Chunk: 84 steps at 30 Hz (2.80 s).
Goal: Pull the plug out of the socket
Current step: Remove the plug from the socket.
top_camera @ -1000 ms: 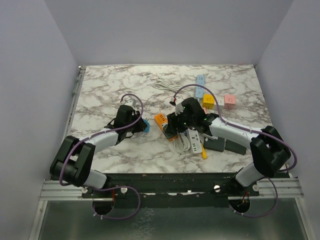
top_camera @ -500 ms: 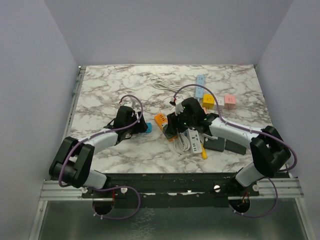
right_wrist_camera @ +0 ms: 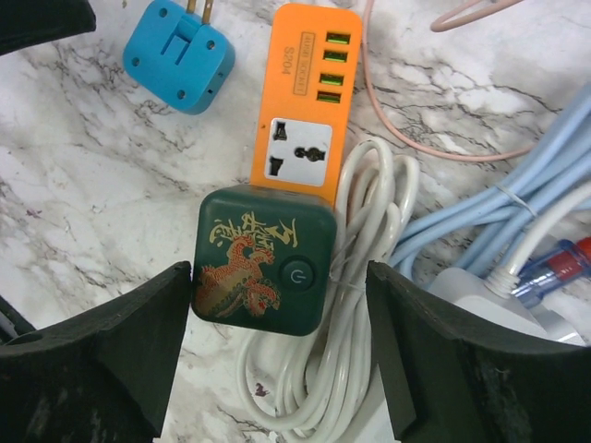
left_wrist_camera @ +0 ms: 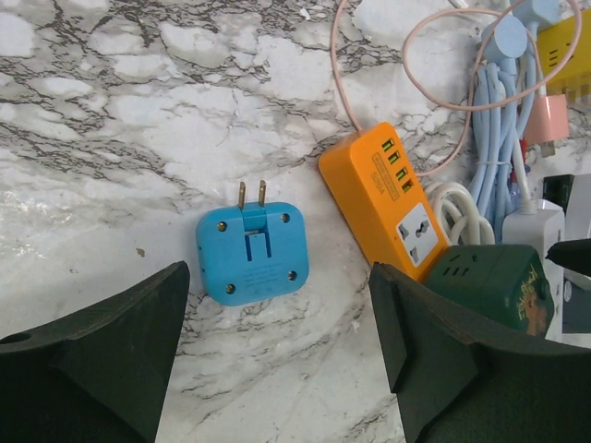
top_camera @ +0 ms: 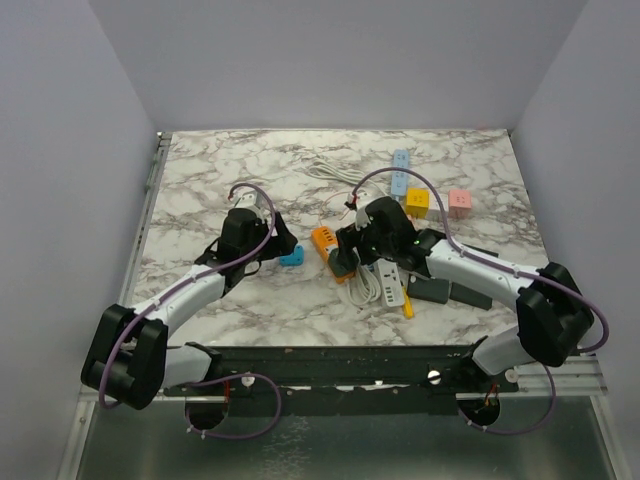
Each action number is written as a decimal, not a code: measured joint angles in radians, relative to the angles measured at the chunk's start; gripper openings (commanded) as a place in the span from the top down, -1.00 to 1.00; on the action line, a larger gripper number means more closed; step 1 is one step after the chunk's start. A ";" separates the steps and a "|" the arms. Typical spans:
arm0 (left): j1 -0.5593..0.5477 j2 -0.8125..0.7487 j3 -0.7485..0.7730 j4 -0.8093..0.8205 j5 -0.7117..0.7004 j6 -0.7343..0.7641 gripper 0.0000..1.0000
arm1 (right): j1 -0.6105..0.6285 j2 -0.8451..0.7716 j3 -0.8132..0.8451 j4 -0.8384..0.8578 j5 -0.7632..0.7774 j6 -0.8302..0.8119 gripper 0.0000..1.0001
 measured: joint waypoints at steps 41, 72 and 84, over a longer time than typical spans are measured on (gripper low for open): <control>0.000 -0.022 -0.006 0.034 0.085 -0.082 -0.72 | 0.275 0.237 0.193 -0.145 0.469 0.304 0.87; -0.030 -0.013 -0.116 0.392 0.308 -0.390 -0.13 | 0.275 -0.185 -0.219 0.383 0.299 0.298 0.99; -0.031 -0.002 -0.126 0.409 0.292 -0.422 0.73 | 0.274 -0.196 -0.225 0.401 0.277 0.280 0.99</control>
